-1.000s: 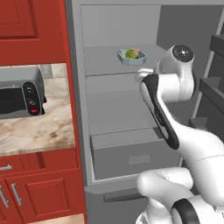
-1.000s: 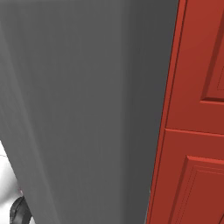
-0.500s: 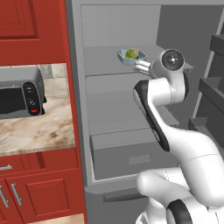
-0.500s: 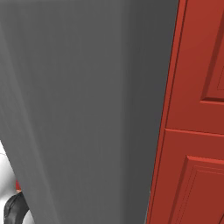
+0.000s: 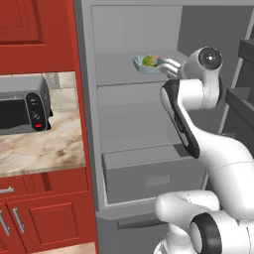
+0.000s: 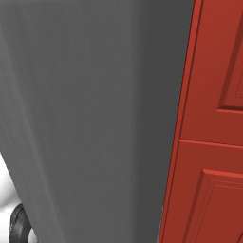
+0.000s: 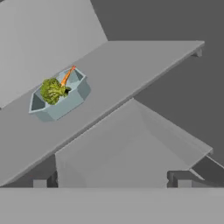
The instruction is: Place the tupperware containing the shrimp and broccoli meal in the microwave. Close the microwave door and press the start button to reheat the meal.
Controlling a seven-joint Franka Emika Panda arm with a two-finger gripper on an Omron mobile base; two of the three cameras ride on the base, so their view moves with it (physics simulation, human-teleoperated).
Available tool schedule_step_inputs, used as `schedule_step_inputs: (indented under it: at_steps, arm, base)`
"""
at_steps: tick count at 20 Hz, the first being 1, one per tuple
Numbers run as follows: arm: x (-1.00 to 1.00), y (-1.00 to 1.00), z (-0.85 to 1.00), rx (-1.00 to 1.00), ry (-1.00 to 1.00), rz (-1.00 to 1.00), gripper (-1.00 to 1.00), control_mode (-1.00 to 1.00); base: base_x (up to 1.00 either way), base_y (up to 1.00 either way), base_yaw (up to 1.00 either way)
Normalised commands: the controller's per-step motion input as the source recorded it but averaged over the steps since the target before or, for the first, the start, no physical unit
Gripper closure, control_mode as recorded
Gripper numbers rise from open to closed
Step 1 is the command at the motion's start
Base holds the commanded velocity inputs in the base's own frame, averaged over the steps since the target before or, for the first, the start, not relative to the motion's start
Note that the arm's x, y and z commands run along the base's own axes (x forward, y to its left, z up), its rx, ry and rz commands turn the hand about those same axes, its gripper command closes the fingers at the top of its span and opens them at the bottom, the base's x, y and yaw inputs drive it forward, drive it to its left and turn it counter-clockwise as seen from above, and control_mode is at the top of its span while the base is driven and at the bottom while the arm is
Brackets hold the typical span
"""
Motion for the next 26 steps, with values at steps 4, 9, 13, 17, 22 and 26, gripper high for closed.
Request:
schedule_step_inputs:
  at_steps: [4,9,13,17,22,26]
  arm:
    - [0.09,-0.22,0.11,0.13,0.02,0.0,-1.0,-1.0]
    - [0.32,0.0,0.13,0.03,0.0,0.0,-1.0,-1.0]
    - [0.41,0.0,0.05,0.0,0.08,0.0,-1.0,-1.0]
    - [0.38,0.0,0.0,0.0,0.12,0.0,-1.0,-1.0]
    - [0.36,0.0,0.0,0.0,0.05,0.0,-1.0,-1.0]
    - [0.27,0.02,-0.01,-0.01,-0.01,0.0,-1.0,-1.0]
  base:
    - [0.0,0.0,0.0]
    - [0.0,0.0,0.0]
    - [0.0,0.0,0.0]
    - [0.0,0.0,0.0]
    - [0.0,0.0,0.0]
    - [0.0,0.0,0.0]
